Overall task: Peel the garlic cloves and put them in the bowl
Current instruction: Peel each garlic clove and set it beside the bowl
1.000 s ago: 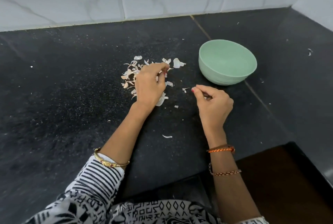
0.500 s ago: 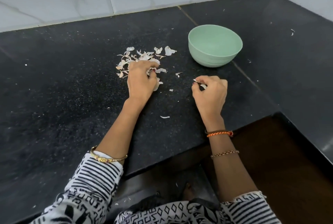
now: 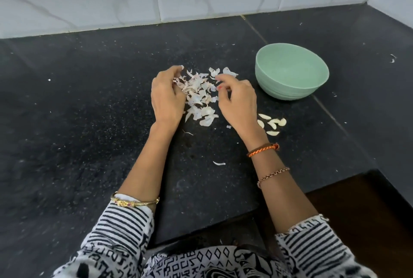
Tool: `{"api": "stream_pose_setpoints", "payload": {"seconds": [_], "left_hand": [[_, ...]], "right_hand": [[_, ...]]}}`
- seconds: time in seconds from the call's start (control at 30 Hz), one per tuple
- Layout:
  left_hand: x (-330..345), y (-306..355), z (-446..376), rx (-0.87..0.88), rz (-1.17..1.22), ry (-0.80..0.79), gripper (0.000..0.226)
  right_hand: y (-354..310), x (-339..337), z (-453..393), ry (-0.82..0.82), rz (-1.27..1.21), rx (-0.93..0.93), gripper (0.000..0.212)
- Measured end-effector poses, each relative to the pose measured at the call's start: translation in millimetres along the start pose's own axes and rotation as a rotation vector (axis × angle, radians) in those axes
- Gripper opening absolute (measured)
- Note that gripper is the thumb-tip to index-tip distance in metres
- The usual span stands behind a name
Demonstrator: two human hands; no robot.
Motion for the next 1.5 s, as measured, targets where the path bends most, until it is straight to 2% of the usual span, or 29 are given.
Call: {"api": "stream_pose_setpoints", "payload": {"seconds": [0.13, 0.3, 0.43, 0.6, 0.87, 0.93, 1.07, 1.17, 1.23, 1.4, 1.5], "left_hand": [[-5, -15, -13, -0.033, -0.082, 0.016, 0.048], [-7, -27, -27, -0.108, -0.084, 0.052, 0.048], [-4, -34, -30, -0.161, -0.022, 0.022, 0.052], [-13, -45, -28, -0.223, -0.010, 0.066, 0.052], [-3, -41, -30, -0.226, 0.038, 0.042, 0.043], [-1, -39, -29, -0.210, 0.050, 0.035, 0.038], [-4, -36, -29, -0.175, 0.124, 0.049, 0.020], [-1, -34, -30, -0.192, 0.221, 0.013, 0.012], [5, -33, -29, -0.204, 0.275, -0.038, 0.010], [14, -28, -29, -0.163, 0.267, -0.099, 0.010], [15, -27, -30, -0.139, 0.246, -0.108, 0.010]], "right_hand": [[-2, 28, -29, -0.140, 0.005, -0.001, 0.032], [-16, 55, -53, -0.238, -0.063, -0.067, 0.028], [-33, 74, -59, -0.319, 0.073, -0.183, 0.024], [-45, 102, -56, -0.480, 0.258, -0.255, 0.023], [-44, 102, -58, -0.415, 0.346, -0.308, 0.015], [-39, 95, -59, -0.352, 0.216, -0.285, 0.012], [-22, 64, -65, -0.113, -0.161, -0.181, 0.007], [-9, 52, -69, -0.025, -0.316, -0.078, 0.007], [-8, 48, -69, 0.006, -0.299, -0.090, 0.006], [-13, 50, -67, 0.026, -0.237, -0.169, 0.022], [-13, 48, -66, 0.037, -0.237, -0.179, 0.018]]}}
Point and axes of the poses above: each hand's wrist, its own z-axis away from the middle knuckle, its own x-axis out of the palm, y = z × x, the point moved 10 cm from there along -z, towards the middle knuckle, and after that the axes turned 6 degrees about -y, right-handed, at the moved point
